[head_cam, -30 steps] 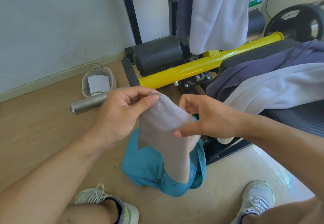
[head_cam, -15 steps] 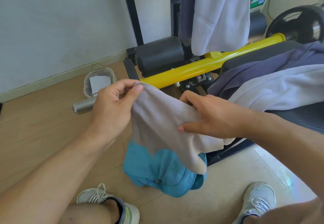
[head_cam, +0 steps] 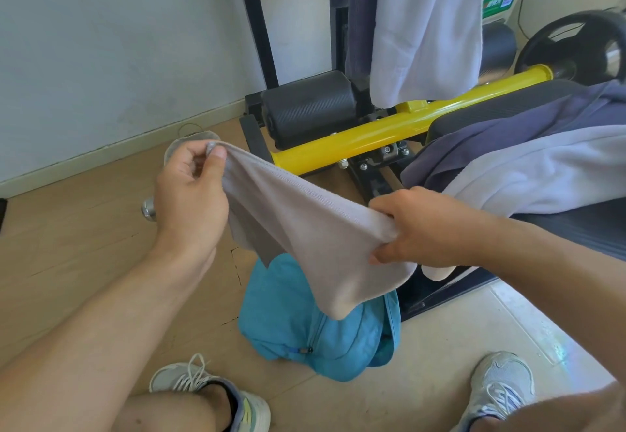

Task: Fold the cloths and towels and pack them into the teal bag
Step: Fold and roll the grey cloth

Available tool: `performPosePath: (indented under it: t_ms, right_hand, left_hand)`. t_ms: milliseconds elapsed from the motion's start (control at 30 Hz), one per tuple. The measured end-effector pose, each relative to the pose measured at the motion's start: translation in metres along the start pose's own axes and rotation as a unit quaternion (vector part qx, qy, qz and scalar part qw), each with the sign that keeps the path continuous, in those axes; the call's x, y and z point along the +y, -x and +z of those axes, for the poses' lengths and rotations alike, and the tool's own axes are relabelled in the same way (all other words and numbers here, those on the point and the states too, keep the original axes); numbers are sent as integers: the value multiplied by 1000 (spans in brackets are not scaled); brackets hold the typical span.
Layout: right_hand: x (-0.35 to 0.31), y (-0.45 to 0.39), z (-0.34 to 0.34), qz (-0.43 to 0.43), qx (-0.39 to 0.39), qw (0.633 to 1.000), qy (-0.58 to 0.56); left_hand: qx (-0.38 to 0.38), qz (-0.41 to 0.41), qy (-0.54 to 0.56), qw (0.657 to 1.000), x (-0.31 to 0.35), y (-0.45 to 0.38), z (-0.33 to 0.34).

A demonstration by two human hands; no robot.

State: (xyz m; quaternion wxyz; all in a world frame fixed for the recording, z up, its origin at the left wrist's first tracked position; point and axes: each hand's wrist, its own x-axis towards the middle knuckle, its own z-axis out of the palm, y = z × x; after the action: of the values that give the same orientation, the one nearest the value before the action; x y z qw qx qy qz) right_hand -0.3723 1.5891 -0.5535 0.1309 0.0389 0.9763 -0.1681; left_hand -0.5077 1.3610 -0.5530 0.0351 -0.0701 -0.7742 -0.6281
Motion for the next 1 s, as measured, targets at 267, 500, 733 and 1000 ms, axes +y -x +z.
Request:
performPosePath:
  t_ms: [267,500,733,1000]
  right_hand:
    - [1,-4,-6,107,243,963,-46]
    - [2,1,-6,57,233,954,-180]
    - [-1,-1,-5,48,231,943,-234]
    - [-24,3,7,-44,158,926,-339]
  left_hand:
    - [21,-56,43,997,-8,-10,-3]
    - [64,-105,20,992,-15,-24,-9]
    - [-122,-34,-78,989,-6,2,4]
    - [-408,-17,-127,904,6,58,34]
